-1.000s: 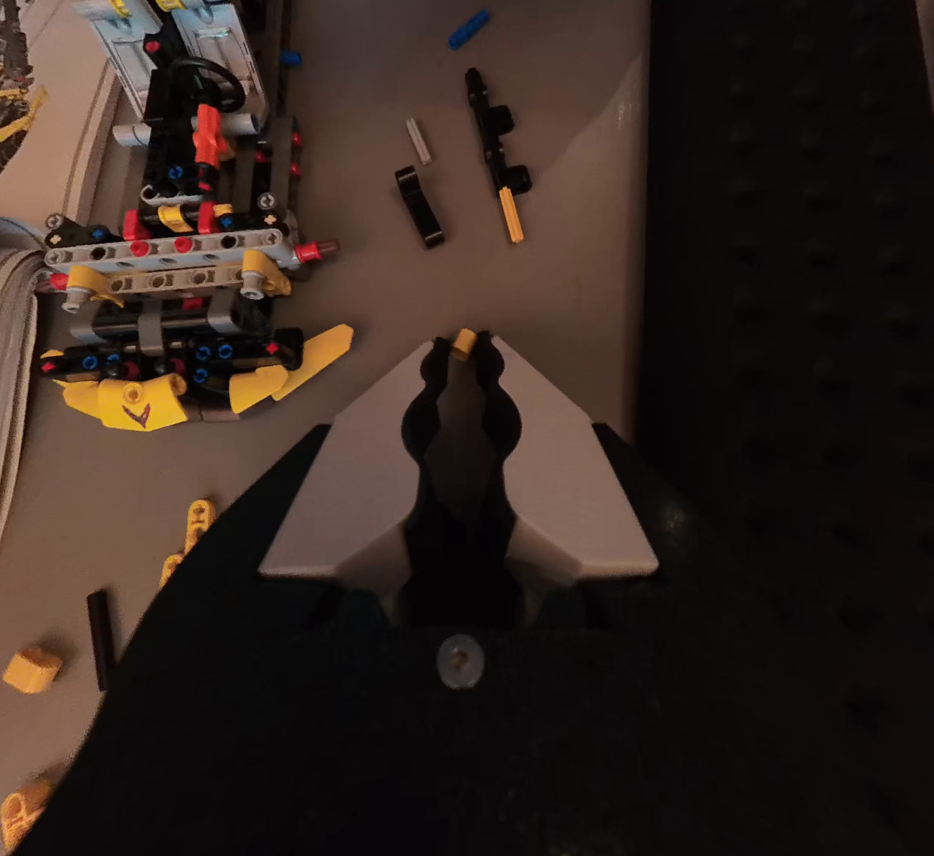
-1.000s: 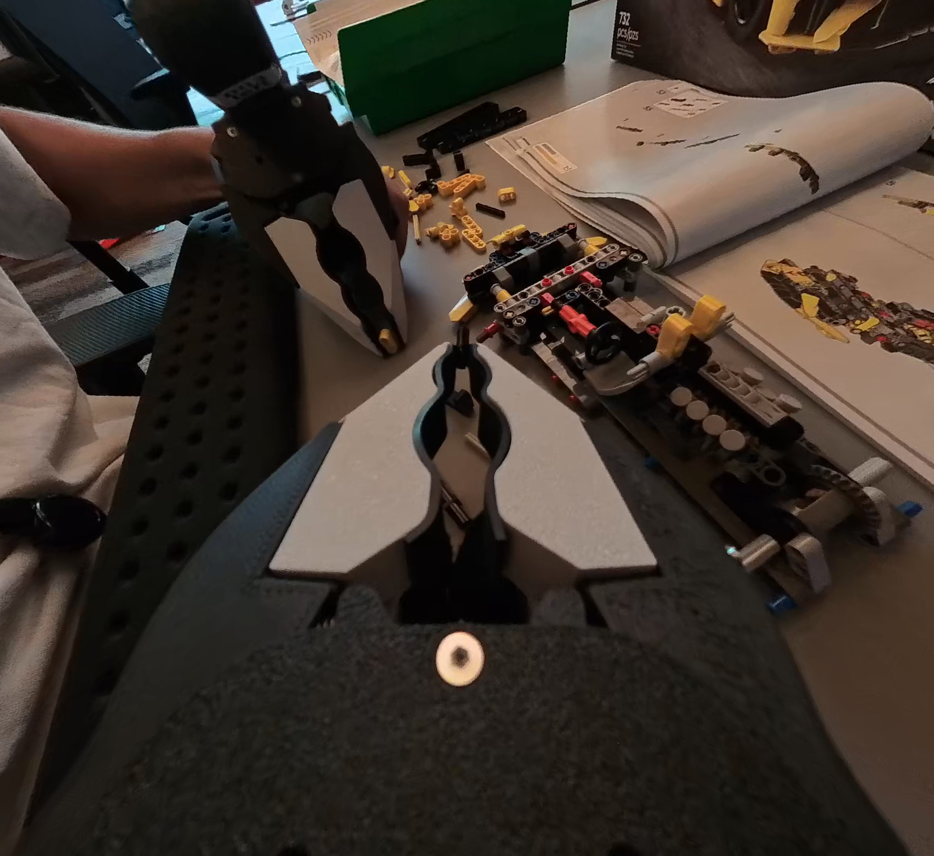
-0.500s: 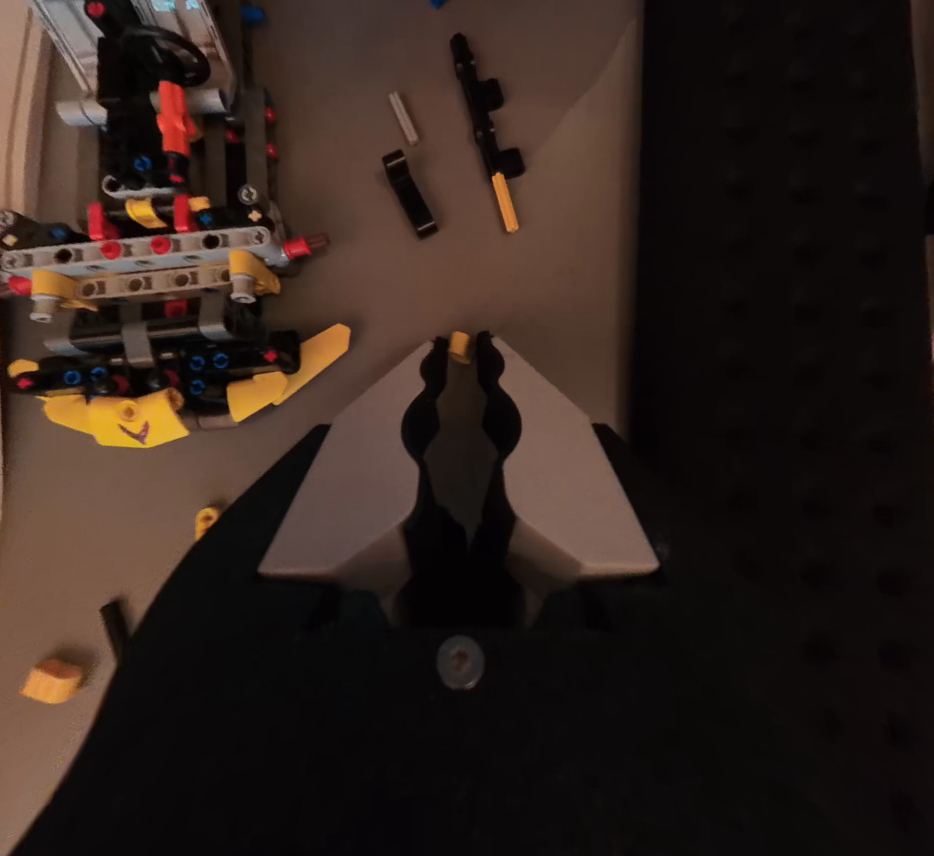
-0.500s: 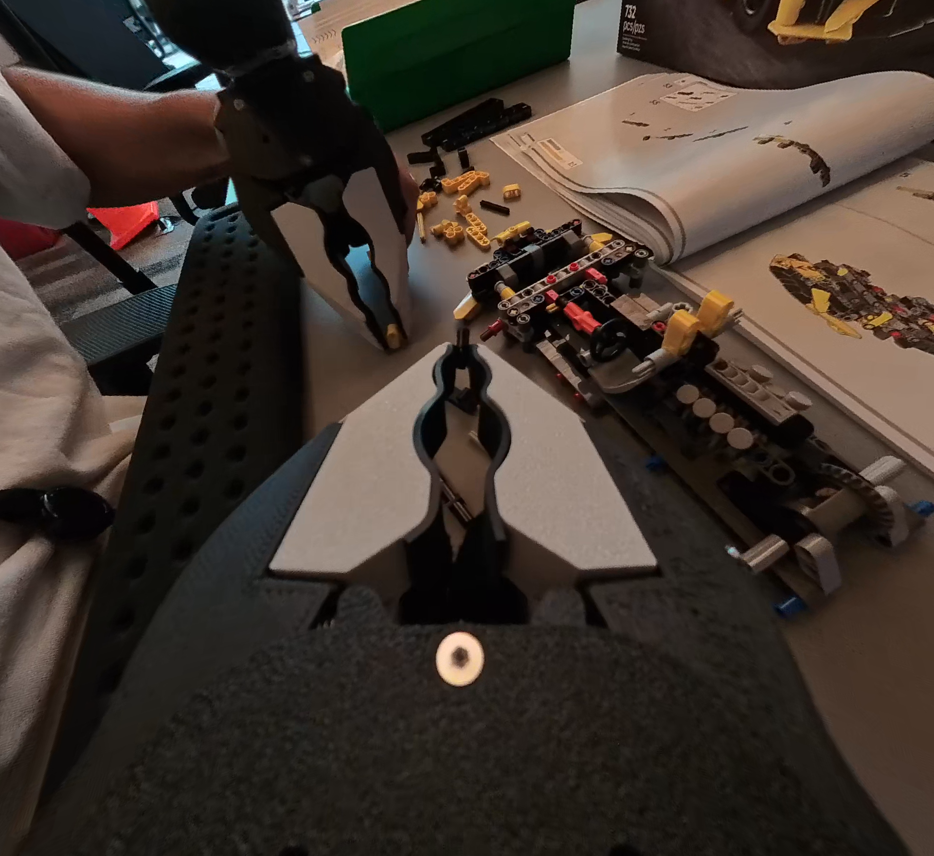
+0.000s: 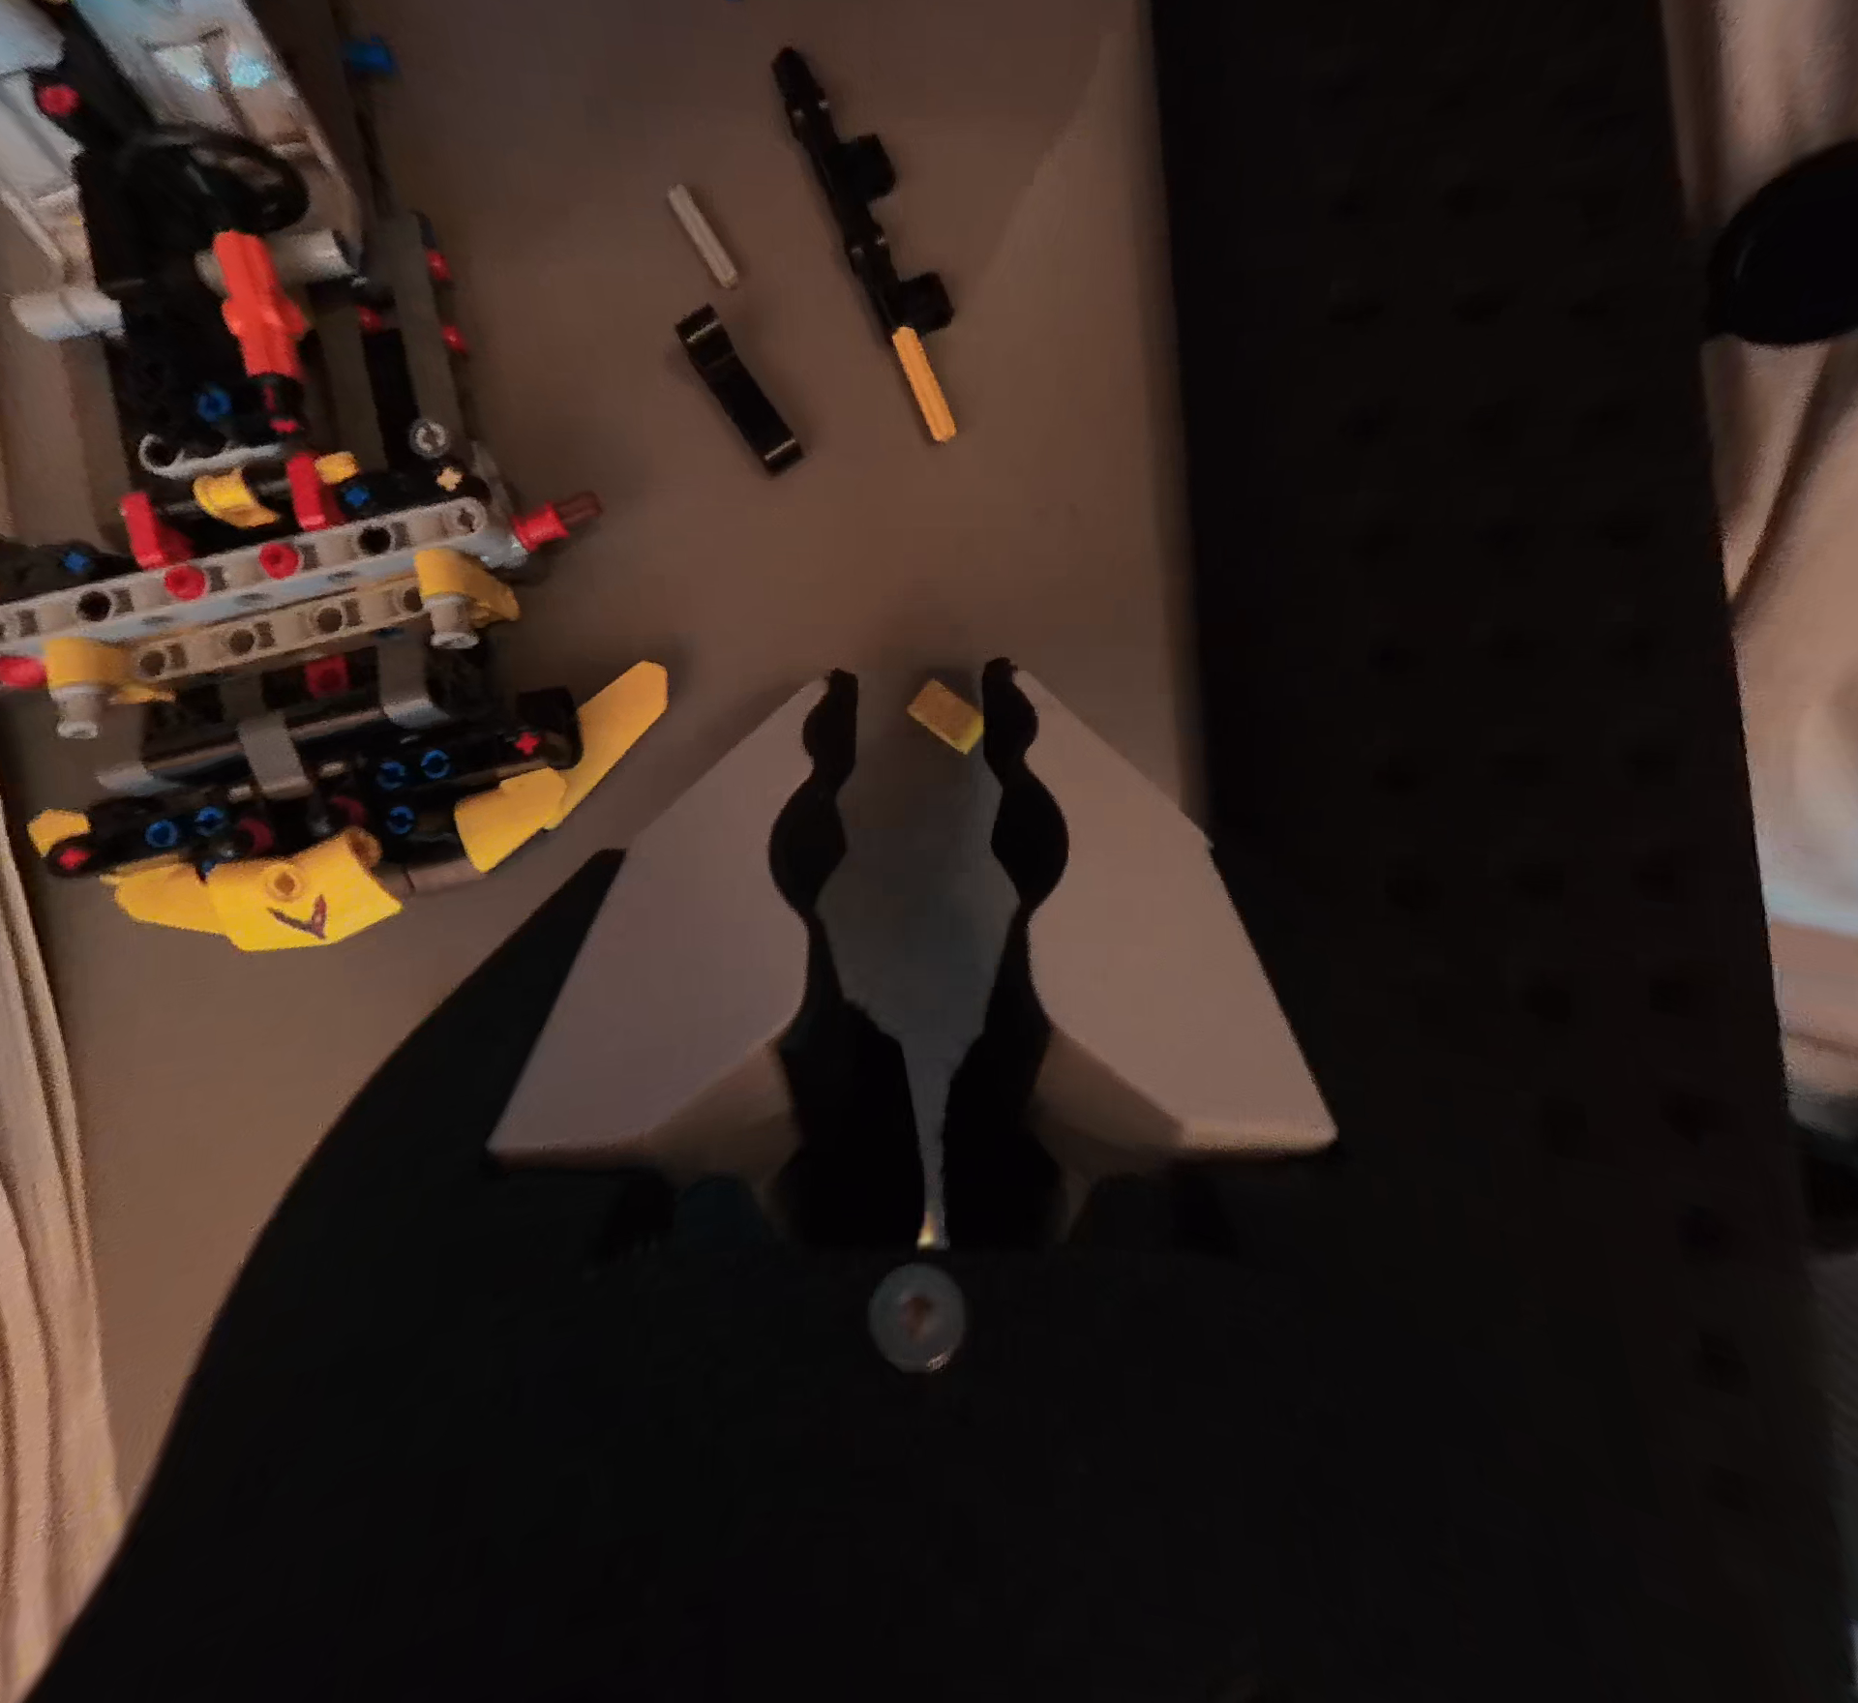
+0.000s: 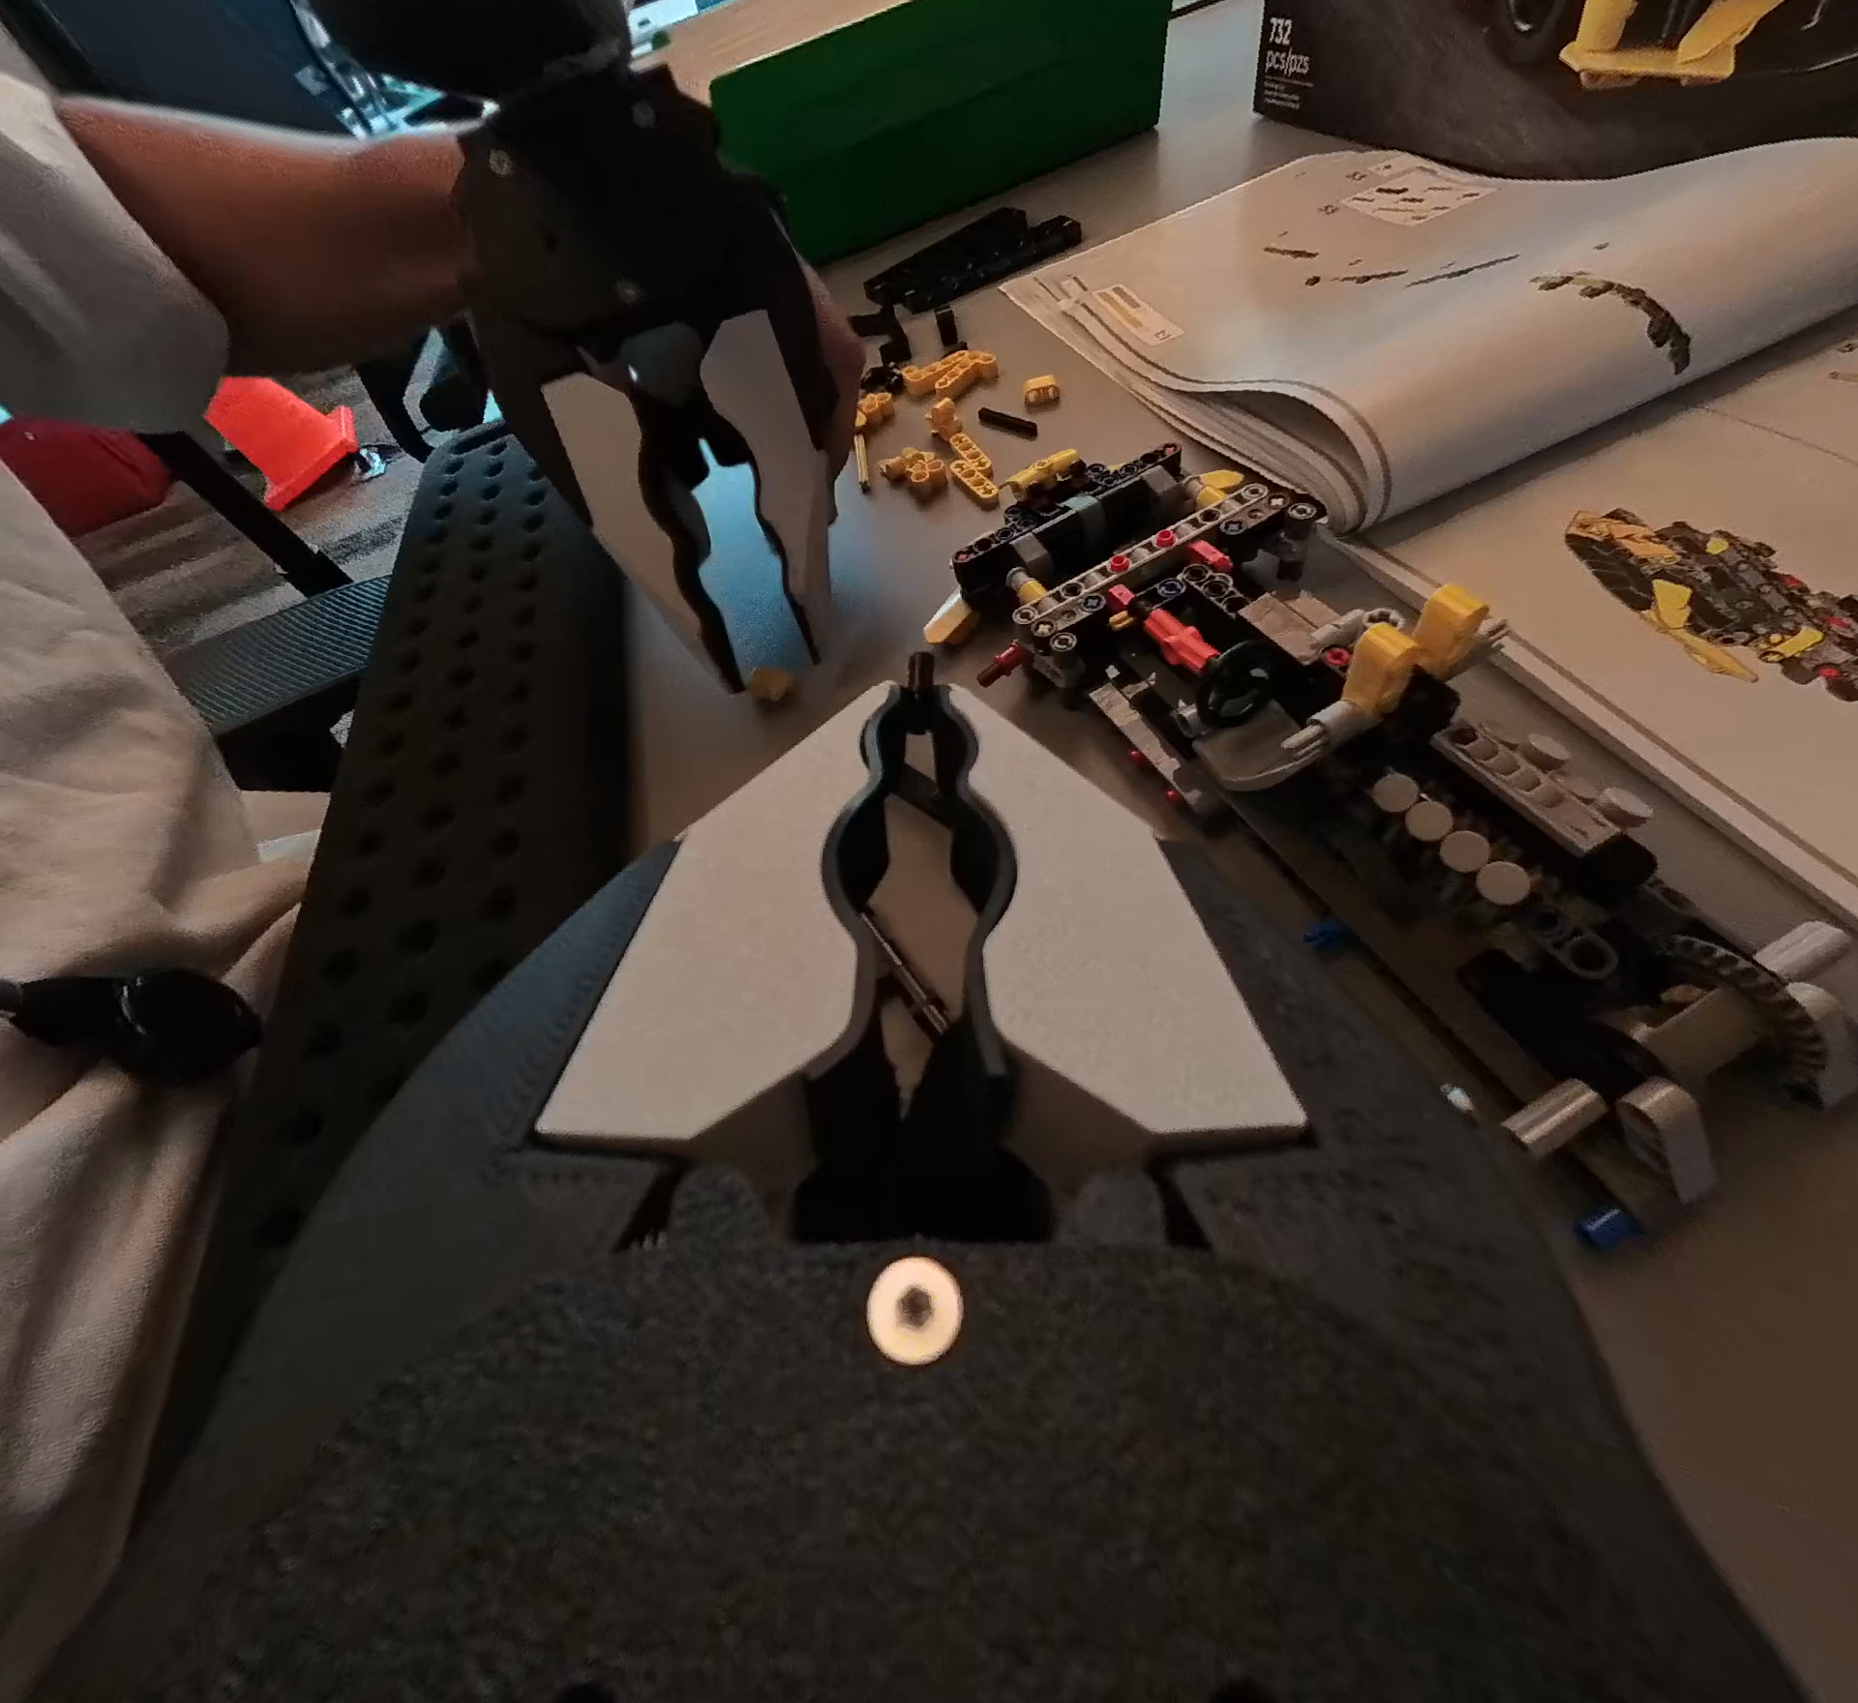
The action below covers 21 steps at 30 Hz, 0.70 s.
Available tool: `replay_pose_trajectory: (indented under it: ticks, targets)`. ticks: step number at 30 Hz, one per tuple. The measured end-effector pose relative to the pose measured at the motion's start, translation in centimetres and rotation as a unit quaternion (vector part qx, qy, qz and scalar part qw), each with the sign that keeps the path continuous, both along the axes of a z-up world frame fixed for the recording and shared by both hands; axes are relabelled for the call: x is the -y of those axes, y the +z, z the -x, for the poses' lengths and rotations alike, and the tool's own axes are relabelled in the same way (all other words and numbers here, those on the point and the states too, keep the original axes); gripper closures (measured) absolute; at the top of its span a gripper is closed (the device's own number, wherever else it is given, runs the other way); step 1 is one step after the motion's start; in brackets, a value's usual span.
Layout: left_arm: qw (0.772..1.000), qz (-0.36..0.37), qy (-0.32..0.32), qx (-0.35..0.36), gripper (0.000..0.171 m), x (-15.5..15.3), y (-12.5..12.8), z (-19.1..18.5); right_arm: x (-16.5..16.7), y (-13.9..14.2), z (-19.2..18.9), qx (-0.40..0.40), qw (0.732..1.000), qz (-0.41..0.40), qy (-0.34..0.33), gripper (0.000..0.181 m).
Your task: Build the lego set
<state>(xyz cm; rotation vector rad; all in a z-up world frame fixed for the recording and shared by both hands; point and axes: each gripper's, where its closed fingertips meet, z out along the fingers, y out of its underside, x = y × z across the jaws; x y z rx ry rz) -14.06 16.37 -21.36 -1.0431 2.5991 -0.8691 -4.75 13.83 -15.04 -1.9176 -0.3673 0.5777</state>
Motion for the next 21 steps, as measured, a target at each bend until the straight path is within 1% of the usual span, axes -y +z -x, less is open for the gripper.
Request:
replay_pose_trajectory:
  ticks: [4, 5, 7, 10, 14, 19, 20, 21]
  targets:
    - [0.998, -0.043, -0.054, -0.007, 0.149, -0.6, 0.7, 0.6, 0.0, -0.1, 0.0, -0.001, 1.000, 0.003, -0.001, 0.177]
    - [0.997, -0.050, -0.052, -0.011, 0.149, -0.9, 0.9, 0.6, 0.0, -0.1, -0.1, -0.002, 1.000, 0.003, -0.001, 0.177]
    - [0.998, -0.036, -0.039, -0.030, 0.146, -0.9, 1.1, 0.8, 0.0, 0.0, 0.0, -0.003, 1.000, 0.002, 0.001, 0.177]
    - [0.999, -0.014, 0.000, -0.046, 0.146, -0.3, 0.5, 1.1, 0.1, 0.0, 0.1, -0.002, 1.000, 0.003, 0.002, 0.177]
    - [0.997, -0.013, 0.065, -0.037, 0.147, -0.1, -0.9, 1.4, 0.1, 0.1, 0.1, -0.005, 1.000, 0.000, 0.003, 0.178]
    - [0.987, 0.026, 0.155, -0.018, 0.150, 0.3, -0.8, 0.7, 0.1, 0.1, 0.3, -0.004, 1.000, 0.000, 0.007, 0.177]
    - [0.985, 0.033, 0.167, -0.015, 0.152, 0.3, -0.8, 0.6, 0.1, 0.1, 0.3, -0.003, 1.000, 0.000, 0.007, 0.177]
    - [0.982, 0.028, 0.184, -0.009, 0.164, 0.0, -0.9, 0.3, 0.1, 0.0, 0.4, -0.002, 1.000, 0.001, 0.007, 0.177]
